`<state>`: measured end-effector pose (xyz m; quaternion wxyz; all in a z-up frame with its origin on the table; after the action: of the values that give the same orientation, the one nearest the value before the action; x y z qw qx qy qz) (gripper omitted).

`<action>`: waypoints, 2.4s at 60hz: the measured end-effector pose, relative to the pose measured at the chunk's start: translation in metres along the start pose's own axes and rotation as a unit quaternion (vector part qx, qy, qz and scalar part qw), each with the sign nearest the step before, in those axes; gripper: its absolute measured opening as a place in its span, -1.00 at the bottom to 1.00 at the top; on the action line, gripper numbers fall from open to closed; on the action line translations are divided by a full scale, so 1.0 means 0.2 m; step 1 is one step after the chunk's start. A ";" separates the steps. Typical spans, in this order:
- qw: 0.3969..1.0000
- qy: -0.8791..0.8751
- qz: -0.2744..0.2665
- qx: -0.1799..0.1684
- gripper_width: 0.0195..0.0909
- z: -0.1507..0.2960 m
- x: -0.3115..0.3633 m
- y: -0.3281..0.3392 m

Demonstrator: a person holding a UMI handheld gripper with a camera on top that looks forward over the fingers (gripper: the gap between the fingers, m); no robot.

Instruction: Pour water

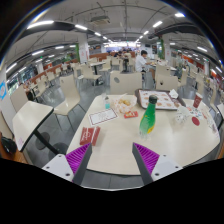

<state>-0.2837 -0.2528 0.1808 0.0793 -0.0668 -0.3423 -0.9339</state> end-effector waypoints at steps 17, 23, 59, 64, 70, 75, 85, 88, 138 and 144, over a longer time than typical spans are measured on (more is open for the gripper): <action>0.999 -0.029 -0.034 -0.016 0.81 0.04 -0.14 -0.07; 0.998 -0.012 -0.032 -0.056 0.80 0.06 -0.26 -0.18; 0.971 0.042 -0.053 -0.230 -0.18 0.38 -0.67 -1.00; 0.977 0.034 -0.042 -0.207 -0.40 0.39 -0.68 -1.01; 0.980 0.050 -0.029 -0.192 -0.56 0.40 -0.67 -1.03; 0.986 0.041 -0.009 -0.163 -0.56 0.43 -0.69 -1.04; 0.977 -0.084 0.069 -0.186 -0.56 0.84 -0.82 -0.88; 0.962 -0.172 0.109 -0.182 -0.56 0.97 -0.90 -0.87; 0.441 -0.775 0.453 -0.024 -0.57 1.21 -1.54 -0.69; 0.623 -0.631 0.454 -0.081 -0.56 1.39 -1.61 -0.49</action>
<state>0.0328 0.0342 0.2711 0.2521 -0.7932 -0.1578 -0.5315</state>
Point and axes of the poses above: the point between the fingertips, and its own axes, seen from behind it with the camera up: x to the left, z up, y backward, against the way the camera looks, the point moved 5 cm from there along y, backward, against the way the camera looks, and after that the axes turned 6 degrees about -y, right-handed, at the moved point
